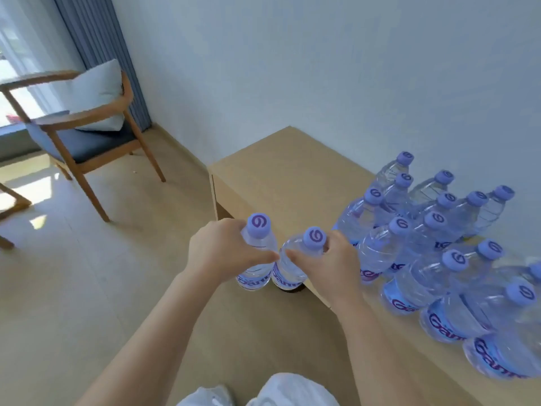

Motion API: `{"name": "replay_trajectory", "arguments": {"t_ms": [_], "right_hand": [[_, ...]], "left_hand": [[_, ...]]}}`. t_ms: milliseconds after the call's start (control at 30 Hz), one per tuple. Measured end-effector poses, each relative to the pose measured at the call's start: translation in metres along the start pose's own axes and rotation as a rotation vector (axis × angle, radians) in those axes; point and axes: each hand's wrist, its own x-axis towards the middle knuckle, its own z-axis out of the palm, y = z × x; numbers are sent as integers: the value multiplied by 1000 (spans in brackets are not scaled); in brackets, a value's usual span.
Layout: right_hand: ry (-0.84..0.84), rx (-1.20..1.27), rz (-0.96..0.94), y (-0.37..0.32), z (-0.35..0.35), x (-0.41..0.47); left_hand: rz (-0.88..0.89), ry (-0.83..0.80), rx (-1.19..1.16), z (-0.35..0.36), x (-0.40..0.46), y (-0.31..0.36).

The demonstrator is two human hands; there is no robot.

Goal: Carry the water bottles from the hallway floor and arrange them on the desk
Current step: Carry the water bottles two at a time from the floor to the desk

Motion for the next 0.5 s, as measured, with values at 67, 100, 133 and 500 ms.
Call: {"name": "replay_trajectory", "arguments": {"t_ms": [67,100,133,500], "right_hand": [[34,-20,46,-7,9,18],[62,-35,73,-10,12,28],[97,-44,93,-12,15,38],[297,21,244,-11,23,166]], "left_hand": [[40,-34,-19,-2,26,0],[61,-53,-28,-2,39,1],[79,-70,-39,-1,53,2],[259,-244,14,27,193,53]]}}
